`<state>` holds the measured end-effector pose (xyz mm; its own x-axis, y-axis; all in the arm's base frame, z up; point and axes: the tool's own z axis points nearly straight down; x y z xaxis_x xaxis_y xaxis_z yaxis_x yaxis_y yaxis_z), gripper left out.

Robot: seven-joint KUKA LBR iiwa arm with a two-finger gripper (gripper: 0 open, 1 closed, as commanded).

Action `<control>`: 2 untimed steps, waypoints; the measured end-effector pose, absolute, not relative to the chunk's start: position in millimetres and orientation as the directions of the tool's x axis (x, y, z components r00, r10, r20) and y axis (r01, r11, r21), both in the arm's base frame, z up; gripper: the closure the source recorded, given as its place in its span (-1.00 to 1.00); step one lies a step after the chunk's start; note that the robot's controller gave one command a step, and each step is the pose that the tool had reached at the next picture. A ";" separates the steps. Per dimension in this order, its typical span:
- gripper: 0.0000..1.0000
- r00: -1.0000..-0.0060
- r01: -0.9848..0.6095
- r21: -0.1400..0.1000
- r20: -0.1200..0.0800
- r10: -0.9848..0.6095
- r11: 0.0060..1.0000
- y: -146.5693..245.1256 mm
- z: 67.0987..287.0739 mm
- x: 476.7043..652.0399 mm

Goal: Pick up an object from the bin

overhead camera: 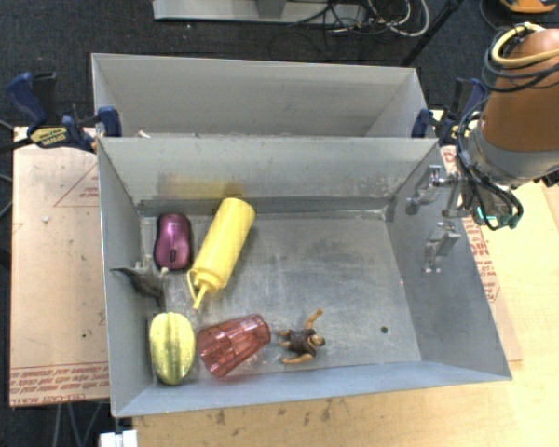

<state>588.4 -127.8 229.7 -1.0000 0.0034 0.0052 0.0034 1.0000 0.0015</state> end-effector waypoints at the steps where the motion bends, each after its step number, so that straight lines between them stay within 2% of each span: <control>1: -1.00 -1.000 0.001 0.000 -0.002 0.001 1.000 -127.4 233.8 590.0; 2: -1.00 -1.000 -0.027 -0.001 -0.008 -0.027 1.000 -123.6 185.7 575.9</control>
Offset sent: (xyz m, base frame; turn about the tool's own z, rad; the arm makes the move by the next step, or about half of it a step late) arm -0.0309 0.0077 -0.1009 -0.0641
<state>575.9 -123.6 185.7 -0.9996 -0.0273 -0.0080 -0.0273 0.9996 -0.0013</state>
